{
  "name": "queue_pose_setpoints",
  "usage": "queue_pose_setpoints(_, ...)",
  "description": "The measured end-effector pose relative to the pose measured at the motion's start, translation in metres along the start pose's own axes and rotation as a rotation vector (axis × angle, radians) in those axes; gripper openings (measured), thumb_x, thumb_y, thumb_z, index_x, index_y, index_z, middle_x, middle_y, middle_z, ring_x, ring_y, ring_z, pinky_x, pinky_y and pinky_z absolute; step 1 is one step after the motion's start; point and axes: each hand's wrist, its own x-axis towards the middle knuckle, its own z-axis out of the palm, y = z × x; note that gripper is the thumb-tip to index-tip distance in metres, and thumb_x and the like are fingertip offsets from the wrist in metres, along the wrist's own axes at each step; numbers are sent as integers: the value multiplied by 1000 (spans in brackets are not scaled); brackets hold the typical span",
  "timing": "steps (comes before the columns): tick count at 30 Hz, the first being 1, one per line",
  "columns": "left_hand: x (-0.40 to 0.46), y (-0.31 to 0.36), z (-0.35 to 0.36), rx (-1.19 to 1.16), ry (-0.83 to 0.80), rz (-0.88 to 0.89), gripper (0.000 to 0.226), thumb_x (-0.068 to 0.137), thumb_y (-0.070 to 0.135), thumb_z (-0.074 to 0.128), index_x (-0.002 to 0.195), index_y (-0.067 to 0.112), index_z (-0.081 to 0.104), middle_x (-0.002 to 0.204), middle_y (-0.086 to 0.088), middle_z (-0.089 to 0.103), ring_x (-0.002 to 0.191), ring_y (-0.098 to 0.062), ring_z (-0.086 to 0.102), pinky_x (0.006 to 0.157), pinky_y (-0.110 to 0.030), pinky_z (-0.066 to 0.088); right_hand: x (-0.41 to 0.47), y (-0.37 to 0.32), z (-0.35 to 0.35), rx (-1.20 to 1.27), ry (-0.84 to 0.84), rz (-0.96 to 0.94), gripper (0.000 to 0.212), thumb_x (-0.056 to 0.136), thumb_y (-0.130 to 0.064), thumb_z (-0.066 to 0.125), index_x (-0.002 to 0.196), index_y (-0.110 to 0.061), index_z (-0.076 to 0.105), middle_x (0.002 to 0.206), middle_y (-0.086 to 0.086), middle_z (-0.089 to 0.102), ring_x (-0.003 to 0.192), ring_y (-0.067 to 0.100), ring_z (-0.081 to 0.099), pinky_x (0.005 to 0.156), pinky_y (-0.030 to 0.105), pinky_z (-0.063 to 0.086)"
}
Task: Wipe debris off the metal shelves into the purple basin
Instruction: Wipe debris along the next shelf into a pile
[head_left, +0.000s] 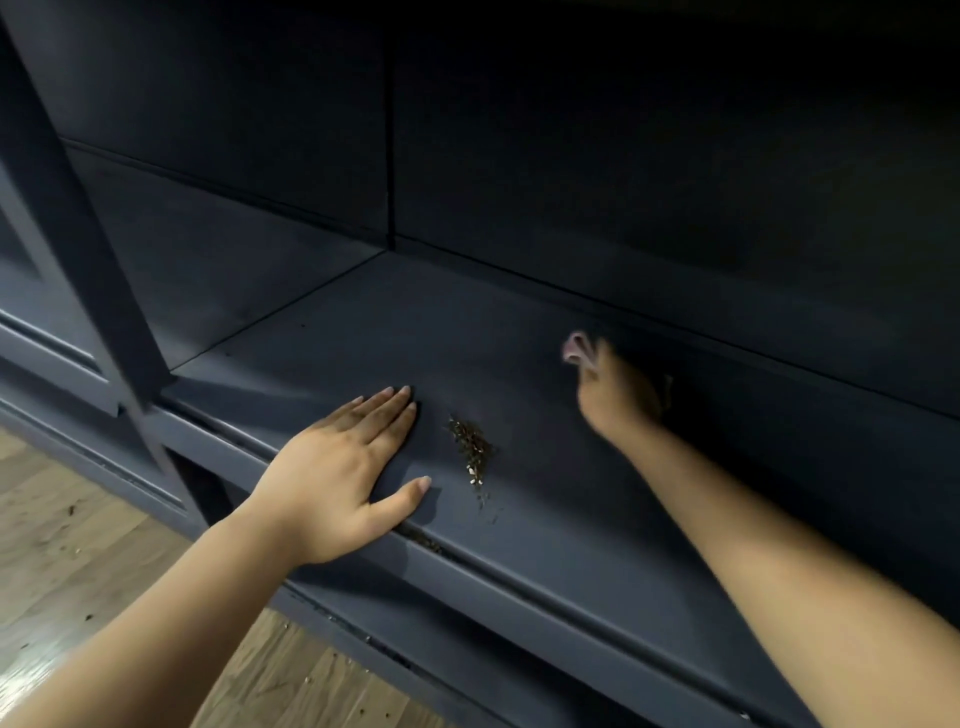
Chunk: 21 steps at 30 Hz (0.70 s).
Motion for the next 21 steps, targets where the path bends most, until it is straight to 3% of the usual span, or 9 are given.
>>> queue_pose_setpoints(4, -1, 0, 1, -7, -10, -2, 83, 96, 62, 13, 132, 0, 55, 136, -16, 53, 125, -30, 53, 104, -49, 33, 30, 25, -10, -23, 48, 218, 33, 101, -22, 36, 129, -6, 44, 134, 20, 48, 122, 38, 46, 99, 43, 35)
queue_pose_setpoints(9, 0, 0, 0, -12, 5, 6, 81, 96, 61, 15, 131, 1, 56, 135, -15, 54, 125, -28, 53, 104, -48, 35, 56, 26, -12, 20, 52, 253, 33, 102, -22, 32, 128, -6, 44, 135, 19, 47, 123, 37, 44, 100, 39, 30)
queue_pose_setpoints(13, 0, 0, 0, -21, -1, 9, 80, 96, 61, 16, 131, 1, 56, 136, -16, 54, 125, -28, 52, 108, -36, 37, 74, 11, 0, 131, -1, 165, 32, 101, -26, 36, 123, -8, 49, 129, 19, 52, 118, 38, 49, 102, 46, 36)
queue_pose_setpoints(15, 0, -1, 0, -23, 0, 16, 81, 96, 60, 16, 132, 0, 55, 136, -17, 53, 125, -30, 52, 108, -34, 29, 80, 2, 7, 193, -58, 103, 32, 101, -31, 38, 121, -11, 52, 124, 17, 55, 114, 36, 51, 102, 47, 38)
queue_pose_setpoints(19, 0, 0, -1, -14, -14, 16, 81, 96, 60, 16, 131, -1, 55, 137, -17, 52, 126, -31, 51, 106, -33, 27, 87, -26, 17, 285, -177, -26, 34, 99, -39, 40, 125, -22, 54, 126, 12, 54, 117, 33, 49, 97, 32, 36)
queue_pose_setpoints(21, 0, 0, -2, -15, -19, 12, 81, 96, 60, 16, 132, -1, 55, 138, -17, 51, 127, -30, 51, 107, -33, 26, 84, -41, 23, 327, -227, -111, 29, 98, -39, 42, 122, -28, 54, 123, 10, 55, 116, 30, 50, 96, 32, 39)
